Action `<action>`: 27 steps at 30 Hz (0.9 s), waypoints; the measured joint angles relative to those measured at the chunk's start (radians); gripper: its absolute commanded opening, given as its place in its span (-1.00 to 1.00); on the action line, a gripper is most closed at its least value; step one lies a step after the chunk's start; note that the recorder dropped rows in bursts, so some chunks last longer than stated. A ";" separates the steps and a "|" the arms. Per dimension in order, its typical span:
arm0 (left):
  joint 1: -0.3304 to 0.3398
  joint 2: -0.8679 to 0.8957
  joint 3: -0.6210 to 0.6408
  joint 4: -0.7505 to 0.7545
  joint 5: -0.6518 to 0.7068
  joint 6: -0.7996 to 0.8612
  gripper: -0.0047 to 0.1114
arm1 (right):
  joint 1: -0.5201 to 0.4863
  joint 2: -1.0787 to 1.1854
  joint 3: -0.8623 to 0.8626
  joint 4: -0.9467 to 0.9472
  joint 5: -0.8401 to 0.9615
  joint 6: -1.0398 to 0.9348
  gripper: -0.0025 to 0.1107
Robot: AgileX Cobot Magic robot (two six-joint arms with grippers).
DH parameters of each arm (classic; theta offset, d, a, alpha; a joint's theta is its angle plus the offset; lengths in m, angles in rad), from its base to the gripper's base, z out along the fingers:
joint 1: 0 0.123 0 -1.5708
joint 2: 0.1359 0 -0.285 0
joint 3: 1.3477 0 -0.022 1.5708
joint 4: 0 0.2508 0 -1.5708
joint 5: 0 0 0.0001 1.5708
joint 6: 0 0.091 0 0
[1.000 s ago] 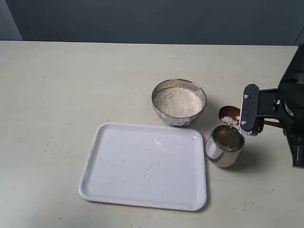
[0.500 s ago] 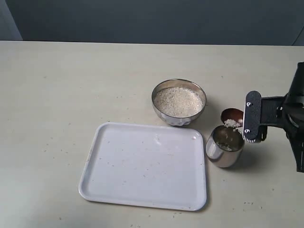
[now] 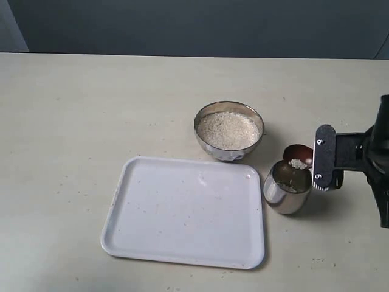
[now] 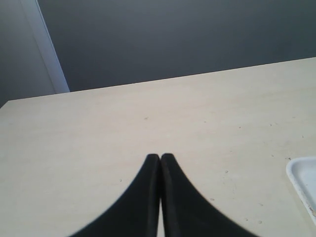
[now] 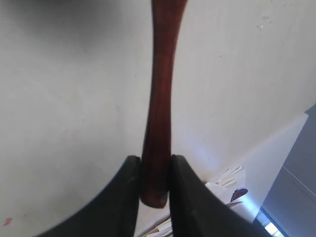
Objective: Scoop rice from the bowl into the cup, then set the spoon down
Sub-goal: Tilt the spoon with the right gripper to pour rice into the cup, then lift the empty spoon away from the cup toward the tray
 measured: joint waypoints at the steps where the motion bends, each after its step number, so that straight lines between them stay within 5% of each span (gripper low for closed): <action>1: 0.000 0.000 0.000 0.000 0.000 0.000 -0.91 | 0.000 -0.003 0.001 -0.001 -0.002 0.001 -0.96; 27: 0.000 0.000 0.000 0.000 0.000 0.000 -0.91 | 0.000 -0.077 0.054 -0.056 -0.078 0.061 -0.97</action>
